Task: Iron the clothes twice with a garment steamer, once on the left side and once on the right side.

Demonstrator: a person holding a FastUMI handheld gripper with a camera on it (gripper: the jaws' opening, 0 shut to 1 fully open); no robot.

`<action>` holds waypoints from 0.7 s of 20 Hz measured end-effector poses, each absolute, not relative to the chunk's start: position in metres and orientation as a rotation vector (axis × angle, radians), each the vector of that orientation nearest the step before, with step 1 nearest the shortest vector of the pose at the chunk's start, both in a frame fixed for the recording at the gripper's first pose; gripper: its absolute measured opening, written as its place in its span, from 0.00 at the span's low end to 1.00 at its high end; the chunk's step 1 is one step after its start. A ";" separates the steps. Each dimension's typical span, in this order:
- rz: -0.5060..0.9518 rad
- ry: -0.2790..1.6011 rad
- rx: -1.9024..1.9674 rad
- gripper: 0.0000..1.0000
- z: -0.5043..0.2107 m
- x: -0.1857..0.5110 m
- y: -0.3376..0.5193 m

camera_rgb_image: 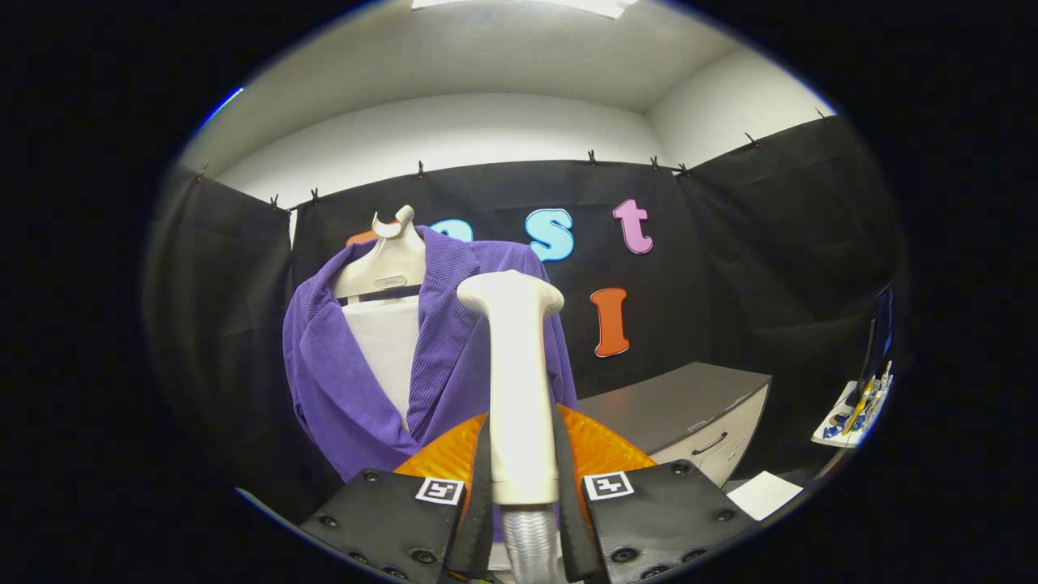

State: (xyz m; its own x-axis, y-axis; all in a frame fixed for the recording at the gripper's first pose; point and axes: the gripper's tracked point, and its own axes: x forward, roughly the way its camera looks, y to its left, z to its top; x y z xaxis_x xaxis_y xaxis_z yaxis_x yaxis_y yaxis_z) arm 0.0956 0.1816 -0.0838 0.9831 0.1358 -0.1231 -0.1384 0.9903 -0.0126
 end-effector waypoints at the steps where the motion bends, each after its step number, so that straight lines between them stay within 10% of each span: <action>1: 0.136 0.133 -0.028 0.41 -0.091 0.096 0.182; 14: 0.115 0.188 -0.080 0.41 -0.158 0.087 0.174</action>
State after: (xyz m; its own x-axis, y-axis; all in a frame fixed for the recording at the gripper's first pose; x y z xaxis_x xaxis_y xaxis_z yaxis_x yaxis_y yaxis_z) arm 0.0872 0.1740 -0.1581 0.9757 0.1066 -0.1913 -0.1216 0.9902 -0.0684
